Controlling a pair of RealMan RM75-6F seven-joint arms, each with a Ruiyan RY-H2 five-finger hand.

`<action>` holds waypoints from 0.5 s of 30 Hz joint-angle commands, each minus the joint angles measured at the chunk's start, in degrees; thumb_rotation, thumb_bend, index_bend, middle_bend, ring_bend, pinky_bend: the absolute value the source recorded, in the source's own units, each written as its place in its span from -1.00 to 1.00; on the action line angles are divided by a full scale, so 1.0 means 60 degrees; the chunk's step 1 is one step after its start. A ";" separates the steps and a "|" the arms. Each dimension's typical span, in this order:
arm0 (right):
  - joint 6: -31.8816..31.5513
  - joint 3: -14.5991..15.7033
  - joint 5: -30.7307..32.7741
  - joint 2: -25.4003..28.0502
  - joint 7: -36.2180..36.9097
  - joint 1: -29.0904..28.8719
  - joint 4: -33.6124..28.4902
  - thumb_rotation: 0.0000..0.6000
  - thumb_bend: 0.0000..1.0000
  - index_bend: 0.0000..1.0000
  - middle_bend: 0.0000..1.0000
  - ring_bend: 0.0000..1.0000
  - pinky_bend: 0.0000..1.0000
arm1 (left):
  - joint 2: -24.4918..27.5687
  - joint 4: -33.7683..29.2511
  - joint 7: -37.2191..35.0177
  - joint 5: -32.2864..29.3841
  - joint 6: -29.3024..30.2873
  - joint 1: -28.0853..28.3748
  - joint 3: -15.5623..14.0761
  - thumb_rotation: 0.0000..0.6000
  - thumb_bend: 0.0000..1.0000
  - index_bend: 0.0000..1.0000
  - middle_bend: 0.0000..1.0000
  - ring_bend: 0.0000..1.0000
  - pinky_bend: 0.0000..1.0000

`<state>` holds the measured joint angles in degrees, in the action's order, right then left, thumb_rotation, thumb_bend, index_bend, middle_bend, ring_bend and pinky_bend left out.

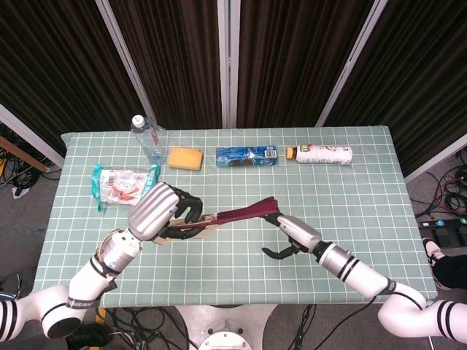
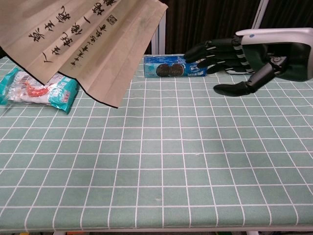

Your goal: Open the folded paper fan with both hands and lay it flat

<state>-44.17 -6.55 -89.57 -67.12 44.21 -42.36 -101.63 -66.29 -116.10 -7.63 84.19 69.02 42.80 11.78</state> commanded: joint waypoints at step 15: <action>0.0714 -0.1034 0.1693 -0.1363 -0.0706 -0.1238 0.0028 1.00 -0.10 -0.47 -0.83 -1.00 -1.00 | -0.0372 -0.0283 0.0643 -0.0076 -0.0365 0.0260 0.0360 1.00 -0.38 0.41 0.50 0.57 0.67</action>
<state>-39.85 -12.39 -79.83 -74.81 40.38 -49.46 -101.61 -68.50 -117.79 -3.78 83.76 66.86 44.33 13.92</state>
